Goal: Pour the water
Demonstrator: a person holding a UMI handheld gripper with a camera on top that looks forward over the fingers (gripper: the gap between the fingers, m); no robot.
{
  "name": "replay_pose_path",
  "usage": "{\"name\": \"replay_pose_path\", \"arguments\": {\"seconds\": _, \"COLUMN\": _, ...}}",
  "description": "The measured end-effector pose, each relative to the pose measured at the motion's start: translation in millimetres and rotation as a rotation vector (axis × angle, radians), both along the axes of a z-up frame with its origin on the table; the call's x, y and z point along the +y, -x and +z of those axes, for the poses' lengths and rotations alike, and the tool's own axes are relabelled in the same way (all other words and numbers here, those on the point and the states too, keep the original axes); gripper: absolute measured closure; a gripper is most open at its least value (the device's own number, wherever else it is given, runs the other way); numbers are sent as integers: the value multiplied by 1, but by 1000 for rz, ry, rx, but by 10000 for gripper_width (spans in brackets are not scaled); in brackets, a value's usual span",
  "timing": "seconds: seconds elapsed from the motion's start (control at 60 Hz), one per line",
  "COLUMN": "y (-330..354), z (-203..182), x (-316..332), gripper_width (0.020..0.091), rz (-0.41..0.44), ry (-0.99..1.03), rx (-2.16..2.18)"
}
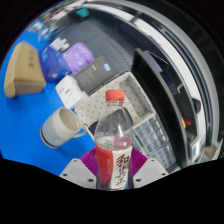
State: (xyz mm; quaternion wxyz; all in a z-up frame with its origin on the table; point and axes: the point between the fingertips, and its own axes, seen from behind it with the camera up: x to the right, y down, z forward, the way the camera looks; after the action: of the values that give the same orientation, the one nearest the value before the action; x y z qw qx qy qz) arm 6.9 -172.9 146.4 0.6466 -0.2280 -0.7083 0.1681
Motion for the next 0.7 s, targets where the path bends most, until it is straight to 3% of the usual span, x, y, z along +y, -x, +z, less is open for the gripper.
{"name": "replay_pose_path", "arguments": {"seconds": 0.417, "y": 44, "z": 14, "x": 4, "gripper_width": 737, "rz": 40, "ry": -808, "rx": -10}}
{"name": "replay_pose_path", "arguments": {"seconds": 0.6, "y": 50, "z": 19, "x": 1, "gripper_width": 736, "rz": 46, "ry": -1075, "rx": 30}}
{"name": "replay_pose_path", "arguments": {"seconds": 0.7, "y": 50, "z": 23, "x": -1, "gripper_width": 737, "rz": 41, "ry": -1099, "rx": 46}}
